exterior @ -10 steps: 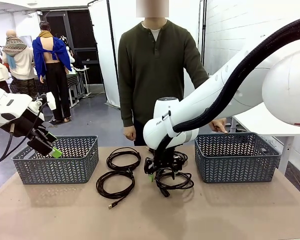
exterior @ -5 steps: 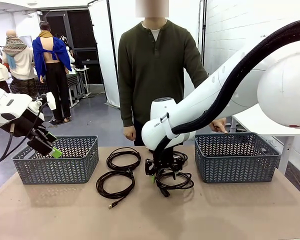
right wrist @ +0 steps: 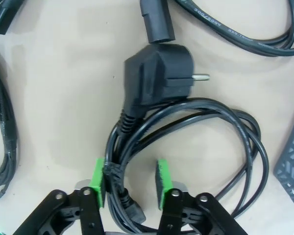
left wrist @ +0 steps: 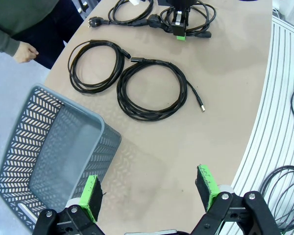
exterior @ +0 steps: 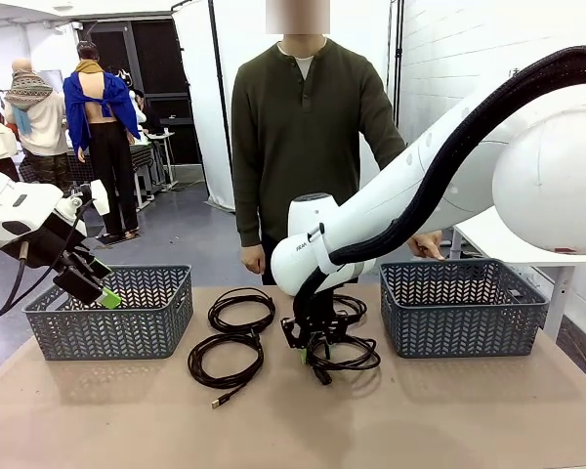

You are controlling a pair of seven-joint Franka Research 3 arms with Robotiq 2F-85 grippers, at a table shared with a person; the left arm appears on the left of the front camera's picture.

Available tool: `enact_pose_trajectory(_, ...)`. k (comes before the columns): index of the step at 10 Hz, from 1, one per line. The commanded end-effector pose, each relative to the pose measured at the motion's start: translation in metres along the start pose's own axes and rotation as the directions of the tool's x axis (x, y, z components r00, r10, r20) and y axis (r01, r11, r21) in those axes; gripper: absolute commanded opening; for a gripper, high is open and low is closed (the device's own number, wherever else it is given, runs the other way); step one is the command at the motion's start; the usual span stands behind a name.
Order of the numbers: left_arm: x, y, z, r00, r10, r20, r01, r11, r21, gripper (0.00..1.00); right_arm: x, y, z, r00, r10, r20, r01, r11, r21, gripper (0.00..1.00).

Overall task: Organize the cables according to human instructions.
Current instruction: Pick up a bundle of cables and place it in the basket indicated by the human.

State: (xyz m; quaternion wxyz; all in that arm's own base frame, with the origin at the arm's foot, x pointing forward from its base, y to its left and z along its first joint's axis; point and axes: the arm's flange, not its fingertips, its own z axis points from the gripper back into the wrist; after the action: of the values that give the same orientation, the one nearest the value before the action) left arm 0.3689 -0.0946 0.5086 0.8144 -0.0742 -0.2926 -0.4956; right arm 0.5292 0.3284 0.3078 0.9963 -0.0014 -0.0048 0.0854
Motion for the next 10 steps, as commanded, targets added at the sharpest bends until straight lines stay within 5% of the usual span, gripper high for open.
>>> enact_pose_trajectory(1, -0.002, 0.002, -0.001, 1.000, -0.002, 0.012, 0.002, 1.000, -0.015, 1.00, 0.006, 0.002, -0.004, 1.000, -0.014, 0.002, 0.014, 1.000, -0.026, 0.33)
enact_pose_trajectory(4, -0.002, 0.002, -0.001, 1.000, -0.002, 0.012, 0.002, 1.000, -0.015, 1.00, 0.006, 0.004, -0.003, 1.000, -0.008, 0.004, 0.008, 1.000, 0.007, 0.00)
enact_pose_trajectory(10, -0.002, 0.002, -0.001, 1.000, -0.002, 0.012, 0.002, 1.000, -0.015, 1.00, -0.012, 0.008, 0.042, 0.998, 0.002, 0.055, 0.001, 0.999, -0.050, 0.00)
